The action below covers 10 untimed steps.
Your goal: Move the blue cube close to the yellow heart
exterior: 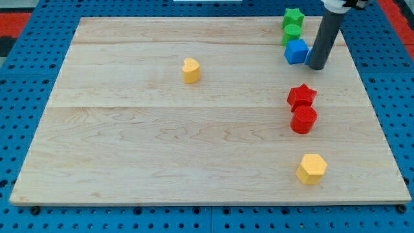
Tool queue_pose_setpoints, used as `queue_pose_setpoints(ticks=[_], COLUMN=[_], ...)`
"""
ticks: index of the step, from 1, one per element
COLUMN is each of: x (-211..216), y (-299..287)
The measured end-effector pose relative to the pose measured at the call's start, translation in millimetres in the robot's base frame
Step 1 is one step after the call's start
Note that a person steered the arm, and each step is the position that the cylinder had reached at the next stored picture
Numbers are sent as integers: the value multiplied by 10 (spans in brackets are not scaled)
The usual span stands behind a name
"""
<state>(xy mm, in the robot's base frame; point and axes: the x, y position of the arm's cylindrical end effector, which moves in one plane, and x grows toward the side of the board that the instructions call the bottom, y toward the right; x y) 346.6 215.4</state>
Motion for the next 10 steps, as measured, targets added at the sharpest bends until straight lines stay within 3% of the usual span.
queue_pose_setpoints(ticks=[2, 3, 6, 8, 10], x=[-166, -330, -361, -805, -963], y=[626, 463, -1010, -974, -1703])
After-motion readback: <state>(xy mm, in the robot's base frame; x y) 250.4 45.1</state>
